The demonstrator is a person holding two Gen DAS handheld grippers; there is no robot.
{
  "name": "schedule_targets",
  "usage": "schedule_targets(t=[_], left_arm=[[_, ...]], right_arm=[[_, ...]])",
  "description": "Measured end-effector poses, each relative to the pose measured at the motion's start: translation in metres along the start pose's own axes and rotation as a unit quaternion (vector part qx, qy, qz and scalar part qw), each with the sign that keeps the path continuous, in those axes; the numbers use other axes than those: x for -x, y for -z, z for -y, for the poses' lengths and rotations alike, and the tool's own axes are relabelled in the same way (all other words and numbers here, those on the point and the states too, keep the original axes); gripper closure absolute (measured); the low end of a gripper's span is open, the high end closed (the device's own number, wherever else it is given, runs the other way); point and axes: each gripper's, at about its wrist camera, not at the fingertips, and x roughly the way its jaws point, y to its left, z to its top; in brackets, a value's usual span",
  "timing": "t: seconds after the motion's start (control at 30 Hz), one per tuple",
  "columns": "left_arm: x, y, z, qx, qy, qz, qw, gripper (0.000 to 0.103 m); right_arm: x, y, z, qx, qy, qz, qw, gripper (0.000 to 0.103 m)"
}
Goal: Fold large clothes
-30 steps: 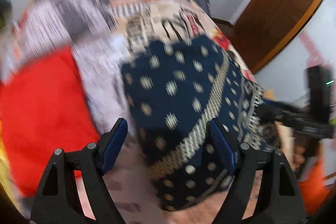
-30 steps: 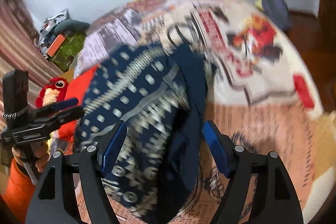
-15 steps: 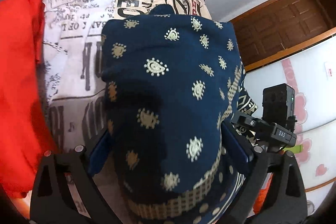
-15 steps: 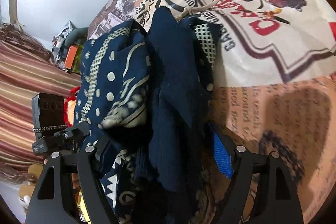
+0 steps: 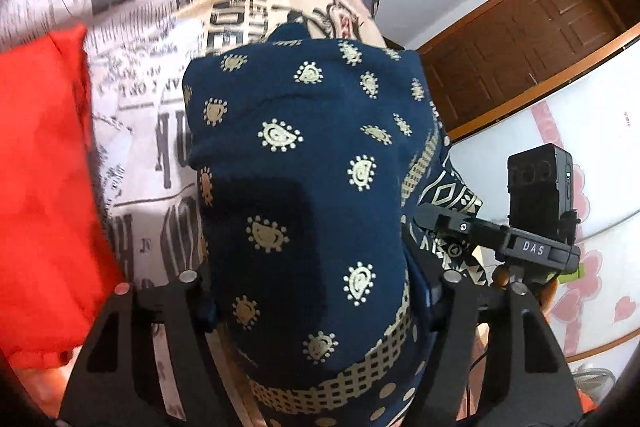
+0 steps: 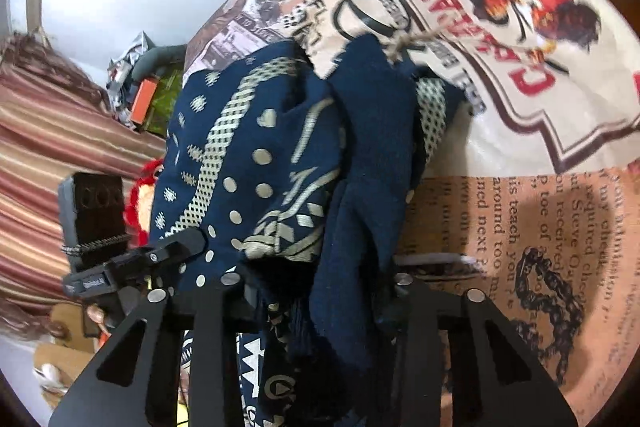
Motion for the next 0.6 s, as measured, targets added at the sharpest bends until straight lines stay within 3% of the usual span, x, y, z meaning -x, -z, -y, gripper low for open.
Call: schedule_targets(t=[0.33,0.6], left_arm=[[0.123,-0.004,0.009,-0.026,-0.002,0.097,0.995,0.035],[0.207,-0.001,-0.037,-0.016,-0.038,0.144,0.9888,0.035]], right_arm=[[0.022,-0.016,-0.107,0.075,-0.01,0.041,0.996,0.072],[-0.006,-0.016,-0.176,0.122,-0.043,0.044,0.991,0.072]])
